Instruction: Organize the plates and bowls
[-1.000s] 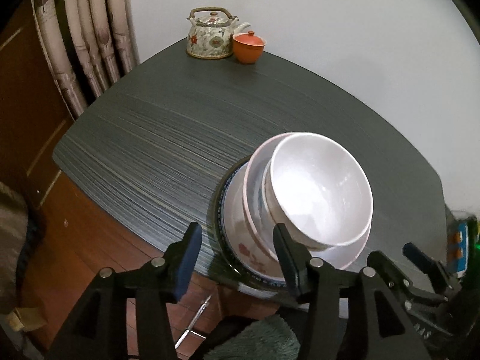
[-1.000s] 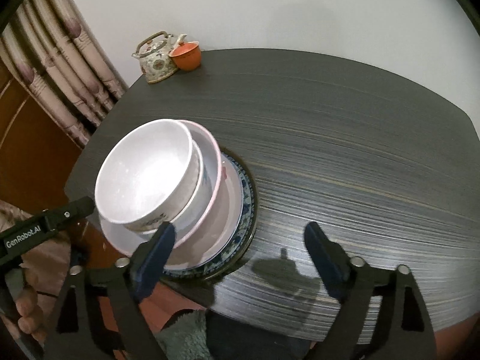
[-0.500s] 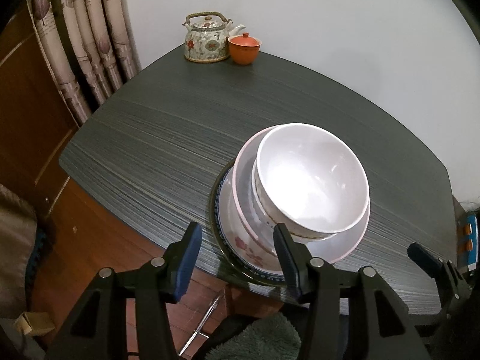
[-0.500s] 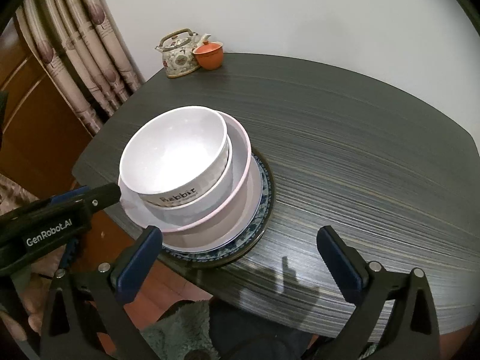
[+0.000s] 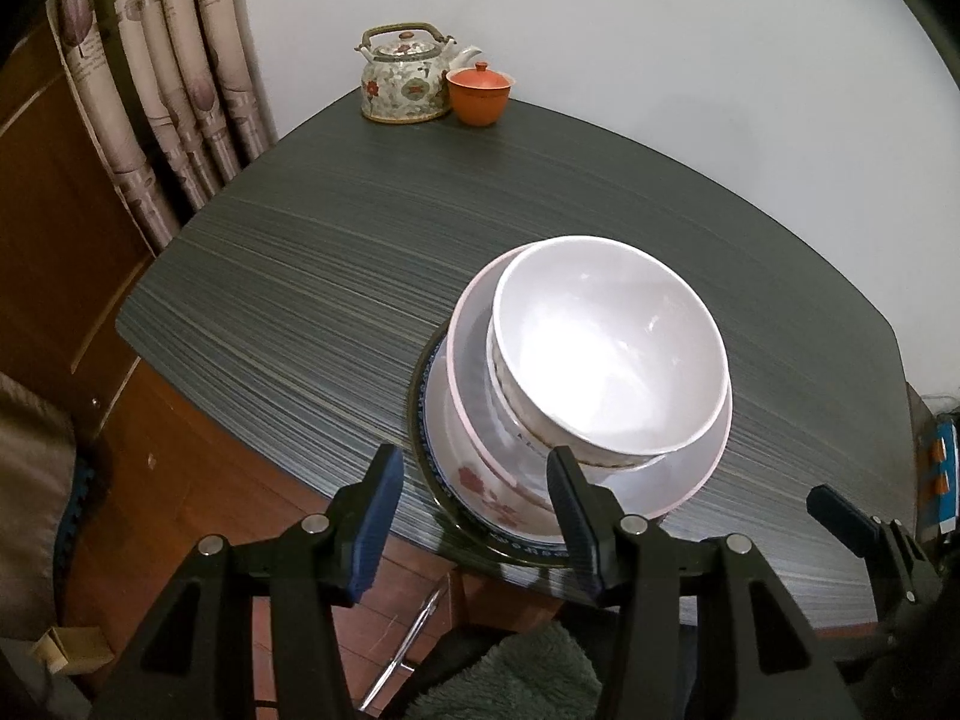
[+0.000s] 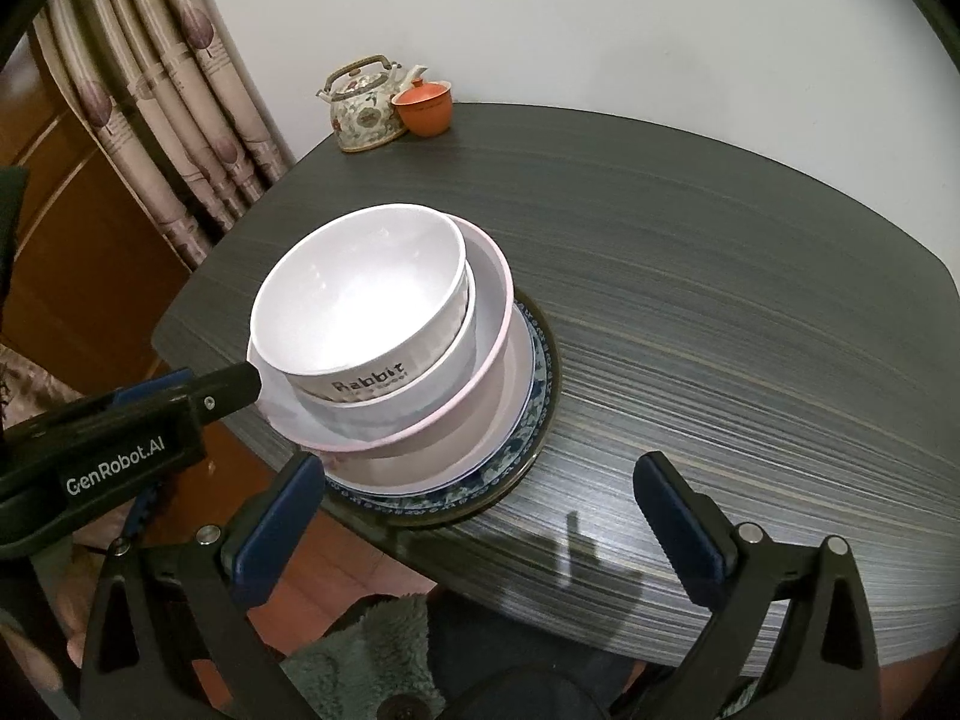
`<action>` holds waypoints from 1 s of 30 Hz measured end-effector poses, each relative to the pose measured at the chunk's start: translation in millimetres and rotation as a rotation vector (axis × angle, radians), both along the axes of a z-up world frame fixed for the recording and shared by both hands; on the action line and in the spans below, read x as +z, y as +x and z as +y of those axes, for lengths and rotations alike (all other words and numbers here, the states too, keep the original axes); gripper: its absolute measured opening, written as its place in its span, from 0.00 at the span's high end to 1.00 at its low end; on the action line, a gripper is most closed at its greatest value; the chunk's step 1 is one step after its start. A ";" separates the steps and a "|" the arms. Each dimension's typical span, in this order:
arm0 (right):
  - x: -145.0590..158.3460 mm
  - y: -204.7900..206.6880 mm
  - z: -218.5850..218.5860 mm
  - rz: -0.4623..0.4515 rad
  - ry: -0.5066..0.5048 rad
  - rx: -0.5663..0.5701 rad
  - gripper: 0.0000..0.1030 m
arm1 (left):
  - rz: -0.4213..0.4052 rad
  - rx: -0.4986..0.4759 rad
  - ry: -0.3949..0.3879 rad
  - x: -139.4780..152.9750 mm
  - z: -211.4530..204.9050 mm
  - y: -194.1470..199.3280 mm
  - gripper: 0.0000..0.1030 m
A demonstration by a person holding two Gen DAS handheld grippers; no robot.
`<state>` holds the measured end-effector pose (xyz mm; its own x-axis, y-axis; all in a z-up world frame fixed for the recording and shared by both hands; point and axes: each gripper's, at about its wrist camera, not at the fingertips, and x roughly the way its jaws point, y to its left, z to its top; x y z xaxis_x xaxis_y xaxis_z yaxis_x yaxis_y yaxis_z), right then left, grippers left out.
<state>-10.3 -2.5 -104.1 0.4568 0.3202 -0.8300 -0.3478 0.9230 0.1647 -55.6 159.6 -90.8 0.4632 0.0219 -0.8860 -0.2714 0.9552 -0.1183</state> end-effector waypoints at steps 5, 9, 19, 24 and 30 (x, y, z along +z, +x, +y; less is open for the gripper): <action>-0.6 -0.6 0.2 0.005 0.001 0.000 0.01 | 0.001 -0.005 0.003 0.0 -1.1 1.7 0.51; -2.4 -0.8 0.8 0.010 -0.001 0.004 0.01 | -0.002 -0.002 0.007 0.0 -0.8 2.4 0.51; -4.1 -2.5 2.5 0.016 -0.003 0.006 0.01 | 0.005 0.000 0.013 0.7 -1.8 1.7 0.51; -4.0 -2.2 2.4 0.017 -0.003 0.005 0.01 | 0.000 -0.002 0.014 1.4 -2.4 1.5 0.51; -4.8 -2.6 2.3 0.023 -0.002 0.005 0.01 | -0.001 -0.001 0.016 2.4 -4.5 -1.8 0.51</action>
<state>-12.9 -0.2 -108.9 0.4362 0.3210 -0.8407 -0.3489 0.9215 0.1709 -57.4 155.1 -88.4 0.4644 0.0356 -0.8849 -0.2700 0.9573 -0.1032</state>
